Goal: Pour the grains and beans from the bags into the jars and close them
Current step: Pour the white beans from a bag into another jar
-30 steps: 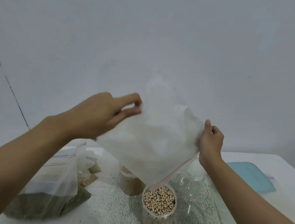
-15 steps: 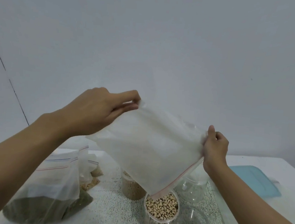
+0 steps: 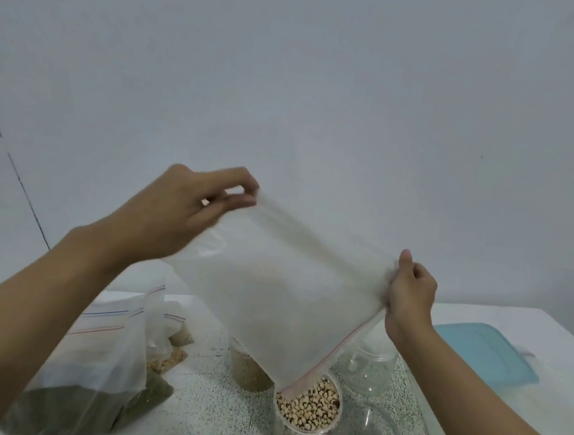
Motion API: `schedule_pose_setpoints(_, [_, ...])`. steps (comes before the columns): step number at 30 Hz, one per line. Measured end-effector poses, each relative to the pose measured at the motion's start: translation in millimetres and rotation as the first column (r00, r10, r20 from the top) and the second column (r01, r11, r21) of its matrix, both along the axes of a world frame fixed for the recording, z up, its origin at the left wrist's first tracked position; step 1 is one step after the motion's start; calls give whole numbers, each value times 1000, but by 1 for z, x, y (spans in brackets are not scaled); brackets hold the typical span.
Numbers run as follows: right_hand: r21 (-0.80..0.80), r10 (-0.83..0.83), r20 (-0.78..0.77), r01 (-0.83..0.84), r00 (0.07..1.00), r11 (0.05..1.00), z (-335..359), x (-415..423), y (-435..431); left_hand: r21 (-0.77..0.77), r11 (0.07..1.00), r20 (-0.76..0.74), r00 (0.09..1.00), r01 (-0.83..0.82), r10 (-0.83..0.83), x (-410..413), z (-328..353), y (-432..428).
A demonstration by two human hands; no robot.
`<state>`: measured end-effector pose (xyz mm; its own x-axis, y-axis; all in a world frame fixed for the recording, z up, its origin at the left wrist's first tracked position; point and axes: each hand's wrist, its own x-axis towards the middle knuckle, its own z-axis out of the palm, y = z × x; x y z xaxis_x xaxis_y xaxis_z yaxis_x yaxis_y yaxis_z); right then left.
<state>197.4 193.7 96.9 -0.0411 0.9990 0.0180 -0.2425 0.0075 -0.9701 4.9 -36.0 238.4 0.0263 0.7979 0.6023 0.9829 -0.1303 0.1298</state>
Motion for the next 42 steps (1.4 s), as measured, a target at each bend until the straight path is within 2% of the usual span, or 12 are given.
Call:
schedule_pose_setpoints(3, [-12,6,12,-6,1000,1000,4,0,1,6,1000,29,1000,8,-8,-2,-6,-2])
schedule_pose_setpoints(7, [-18,87,-74,-88,993,996,12,2,4,-10,998,104,993,-55,56,-14,-22,-10])
schedule_pose_setpoints(11, [59,320,-221,-314,921,947,42,2,-8,-135,970,100,971,-204,218,-35,-61,-24])
schedule_pose_setpoints(14, [180,523,-207,-493,827,851,65,4,-19,-247,917,112,931,-314,349,-45,-98,-33])
schedule_pose_setpoints(17, [255,643,-46,-613,764,747,83,3,-28,-373,846,112,887,-381,449,-54,-128,-38])
schedule_pose_setpoints(20, [290,642,109,-642,759,709,92,-5,-37,-439,794,27,877,-421,480,-54,-143,-41])
schedule_pose_setpoints(25, [358,558,307,-637,771,683,96,-18,-54,-426,770,-76,867,-475,492,-48,-123,-39])
schedule_pose_setpoints(27, [375,536,334,-631,775,679,97,-20,-57,-413,809,-23,892,-419,450,-43,-111,-36])
schedule_pose_setpoints(29, [373,559,346,-657,753,655,99,-20,-61,-343,901,174,925,-264,337,-28,-95,-29])
schedule_pose_setpoints(32, [350,643,380,-746,665,566,102,-16,-69,-170,984,432,892,-61,130,-2,-77,-7])
schedule_pose_setpoints(38, [361,717,443,-839,538,406,111,5,-72,-25,991,578,811,129,-91,43,-55,42])
schedule_pose_setpoints(42, [361,753,423,-856,505,371,107,33,-45,-1,982,585,797,187,-151,68,-48,65])
